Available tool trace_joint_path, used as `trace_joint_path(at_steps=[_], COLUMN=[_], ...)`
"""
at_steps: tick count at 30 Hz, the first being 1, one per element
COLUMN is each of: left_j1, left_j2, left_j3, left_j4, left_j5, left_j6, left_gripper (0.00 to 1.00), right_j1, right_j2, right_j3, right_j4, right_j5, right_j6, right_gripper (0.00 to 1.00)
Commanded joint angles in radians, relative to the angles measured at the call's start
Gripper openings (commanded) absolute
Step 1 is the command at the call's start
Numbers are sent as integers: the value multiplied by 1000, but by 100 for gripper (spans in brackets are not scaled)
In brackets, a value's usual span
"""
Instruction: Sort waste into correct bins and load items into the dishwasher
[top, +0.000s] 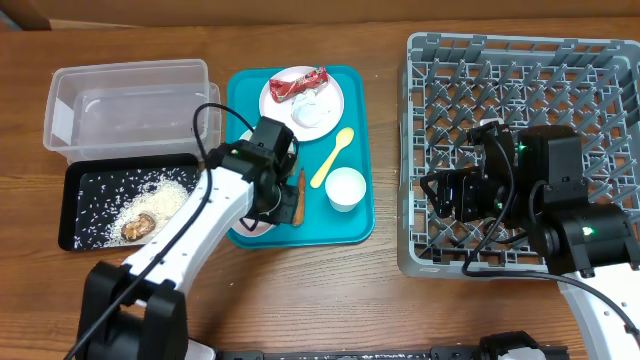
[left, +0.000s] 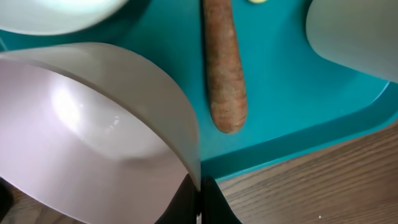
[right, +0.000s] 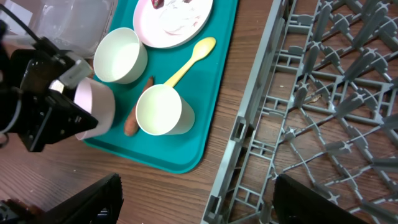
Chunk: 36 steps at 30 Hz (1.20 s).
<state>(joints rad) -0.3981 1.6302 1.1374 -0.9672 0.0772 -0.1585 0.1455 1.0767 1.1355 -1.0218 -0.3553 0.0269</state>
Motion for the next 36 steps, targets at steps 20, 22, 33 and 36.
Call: trace_joint_path(at_steps=[20,22,33,36], left_j1=[-54,-54,-53,-48], left_j2=[88,88,109,178], left_j3=[158,222,508,643], left_j4=[-57,-87,-38,-47], left_j5=[54,49,-49,-114], left_j6=[-13,-12,34,98], left_gripper=[42,44,71,78], right_j1=[-2,-2,-2,-2], right_j2=[1,1,1,1], right_j3=[14,14,14,14], right_j4=[18,19,22,21], right_j5=[-6,-6,-6,-6], right_j6=[3,3,3,3], right_gripper=[80,80,80,80])
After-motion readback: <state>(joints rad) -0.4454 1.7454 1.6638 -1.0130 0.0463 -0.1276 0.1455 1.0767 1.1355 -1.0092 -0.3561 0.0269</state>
